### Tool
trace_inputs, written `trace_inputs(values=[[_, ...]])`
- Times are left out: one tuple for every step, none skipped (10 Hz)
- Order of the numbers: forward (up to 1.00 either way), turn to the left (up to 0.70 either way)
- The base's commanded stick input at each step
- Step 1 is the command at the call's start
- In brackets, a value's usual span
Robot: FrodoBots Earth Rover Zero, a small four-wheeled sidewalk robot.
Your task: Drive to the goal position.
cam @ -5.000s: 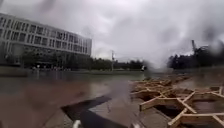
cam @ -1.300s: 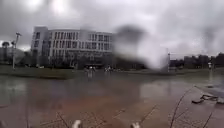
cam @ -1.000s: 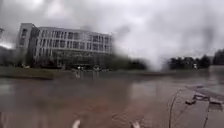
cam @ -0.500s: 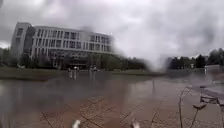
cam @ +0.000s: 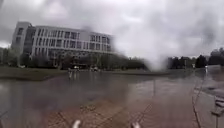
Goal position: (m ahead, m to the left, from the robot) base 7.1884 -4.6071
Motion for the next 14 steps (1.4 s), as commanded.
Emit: trace_inputs(values=[[0.7, 0.35], [0.7, 0.15], [0.7, 0.01], [0.7, 0.0], [0.7, 0.0], [0.7, 0.0], [0.7, 0.0], [0.7, 0.0], [0.7, 0.0], [0.7, 0.0], [0.7, 0.0], [0.7, 0.0], [0.7, 0.0], [0.7, 0.0]])
